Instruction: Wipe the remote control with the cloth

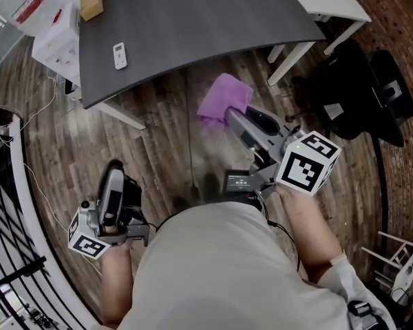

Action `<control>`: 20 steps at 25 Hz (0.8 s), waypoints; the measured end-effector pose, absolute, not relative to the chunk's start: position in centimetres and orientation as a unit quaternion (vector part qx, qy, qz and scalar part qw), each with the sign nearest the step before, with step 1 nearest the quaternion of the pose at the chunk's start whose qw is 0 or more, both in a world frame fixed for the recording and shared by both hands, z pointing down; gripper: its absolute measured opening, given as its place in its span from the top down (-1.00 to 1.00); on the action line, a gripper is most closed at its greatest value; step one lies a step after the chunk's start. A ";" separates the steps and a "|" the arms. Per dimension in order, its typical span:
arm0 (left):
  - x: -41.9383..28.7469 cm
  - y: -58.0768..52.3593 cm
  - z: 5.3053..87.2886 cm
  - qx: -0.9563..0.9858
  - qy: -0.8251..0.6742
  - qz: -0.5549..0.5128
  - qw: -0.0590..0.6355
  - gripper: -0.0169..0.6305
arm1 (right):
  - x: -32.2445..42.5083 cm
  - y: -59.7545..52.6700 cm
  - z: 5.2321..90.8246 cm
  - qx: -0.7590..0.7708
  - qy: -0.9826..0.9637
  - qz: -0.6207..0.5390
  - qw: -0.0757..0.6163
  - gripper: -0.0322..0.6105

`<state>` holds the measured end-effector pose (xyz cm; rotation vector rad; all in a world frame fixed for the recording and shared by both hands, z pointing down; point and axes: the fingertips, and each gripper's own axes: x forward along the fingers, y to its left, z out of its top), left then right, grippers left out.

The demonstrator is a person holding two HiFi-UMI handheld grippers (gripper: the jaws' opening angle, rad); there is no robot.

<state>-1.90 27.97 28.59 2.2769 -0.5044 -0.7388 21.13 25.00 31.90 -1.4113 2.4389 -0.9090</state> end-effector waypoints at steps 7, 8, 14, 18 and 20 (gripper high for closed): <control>-5.1 30.9 29.0 0.876 -0.176 -0.279 0.352 0.77 | 17.4 27.3 31.4 -0.480 0.817 -0.306 0.089 0.63; -5.5 31.2 29.0 0.876 -0.173 -0.278 0.353 0.77 | 16.9 27.7 31.4 -0.481 0.817 -0.305 0.086 0.63; -7.1 32.8 29.4 0.876 -0.161 -0.278 0.358 0.77 | 14.7 29.2 31.4 -0.486 0.817 -0.302 0.072 0.63; -7.9 33.4 29.5 0.876 -0.155 -0.282 0.360 0.77 | 14.0 29.8 31.1 -0.491 0.817 -0.295 0.066 0.63; -8.2 33.6 29.5 0.876 -0.150 -0.284 0.360 0.77 | 13.6 29.9 31.0 -0.493 0.817 -0.292 0.064 0.63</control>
